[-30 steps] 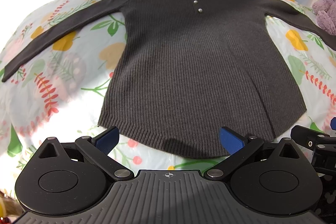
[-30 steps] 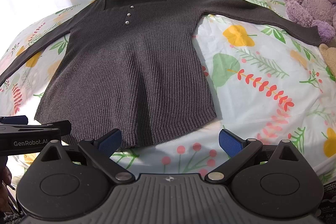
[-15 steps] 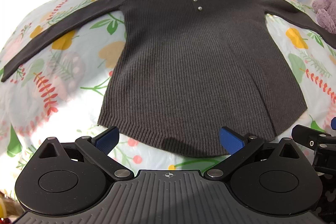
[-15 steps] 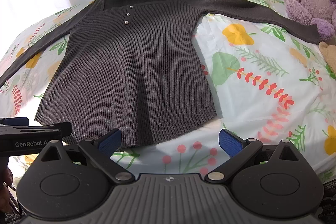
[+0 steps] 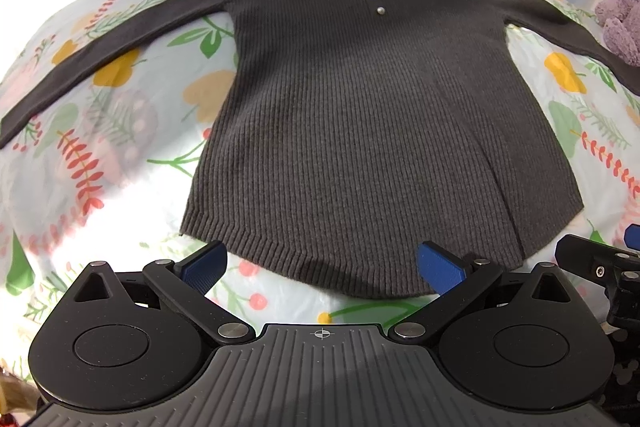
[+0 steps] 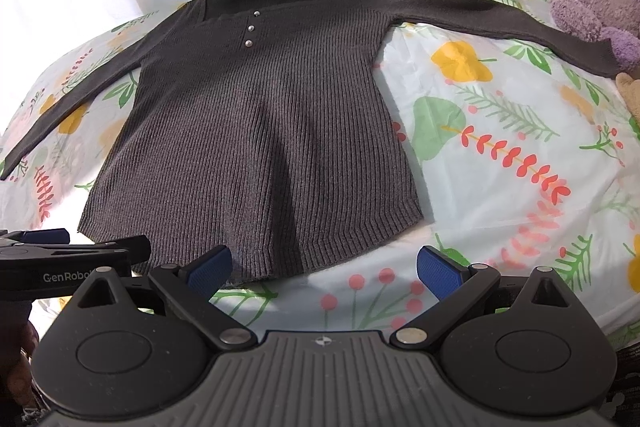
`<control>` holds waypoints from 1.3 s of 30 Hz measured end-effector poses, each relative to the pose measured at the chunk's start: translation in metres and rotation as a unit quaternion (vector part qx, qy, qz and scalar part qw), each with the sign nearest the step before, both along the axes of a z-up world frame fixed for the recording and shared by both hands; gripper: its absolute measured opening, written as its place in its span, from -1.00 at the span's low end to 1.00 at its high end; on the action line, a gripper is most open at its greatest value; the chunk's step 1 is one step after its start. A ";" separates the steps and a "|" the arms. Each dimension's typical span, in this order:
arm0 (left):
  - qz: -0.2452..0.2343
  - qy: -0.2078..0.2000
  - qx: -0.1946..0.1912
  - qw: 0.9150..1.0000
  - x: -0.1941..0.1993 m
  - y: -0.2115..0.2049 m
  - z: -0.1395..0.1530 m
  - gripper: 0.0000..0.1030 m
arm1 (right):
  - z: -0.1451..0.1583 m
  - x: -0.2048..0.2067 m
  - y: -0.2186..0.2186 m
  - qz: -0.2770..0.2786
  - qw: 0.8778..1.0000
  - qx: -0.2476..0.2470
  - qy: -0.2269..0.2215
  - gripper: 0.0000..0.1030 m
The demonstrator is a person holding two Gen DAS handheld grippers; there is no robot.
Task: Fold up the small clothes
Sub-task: 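Grasp the grey sweater's sleeve cuff near the teddy bear with the right gripper, then carry the held sleeve across the sweater front with the right gripper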
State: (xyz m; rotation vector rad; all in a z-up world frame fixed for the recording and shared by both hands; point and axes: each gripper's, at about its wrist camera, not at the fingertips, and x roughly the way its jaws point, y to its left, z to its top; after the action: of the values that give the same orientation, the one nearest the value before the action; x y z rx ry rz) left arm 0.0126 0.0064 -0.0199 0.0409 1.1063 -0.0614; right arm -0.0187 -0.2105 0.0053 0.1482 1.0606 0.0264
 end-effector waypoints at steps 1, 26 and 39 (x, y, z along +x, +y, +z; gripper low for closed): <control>0.000 0.000 -0.005 1.000 0.001 0.001 0.000 1.00 | 0.000 0.000 -0.001 0.001 1.000 0.007 -0.003 0.92; 0.092 -0.059 -0.043 0.993 0.110 -0.005 -0.035 1.00 | -0.084 0.143 -0.391 -0.456 0.831 0.242 -0.208 -0.46; 0.073 -0.039 -0.003 0.997 0.111 -0.010 -0.051 1.00 | -0.118 0.175 -0.435 -0.503 0.805 0.244 -0.199 -0.74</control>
State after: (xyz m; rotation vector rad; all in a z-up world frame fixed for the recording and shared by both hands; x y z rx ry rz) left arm 0.1233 -0.0036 -0.0711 -0.0424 1.0287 0.0673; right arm 0.1567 -0.6458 -0.1132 1.1201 0.4245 -0.6155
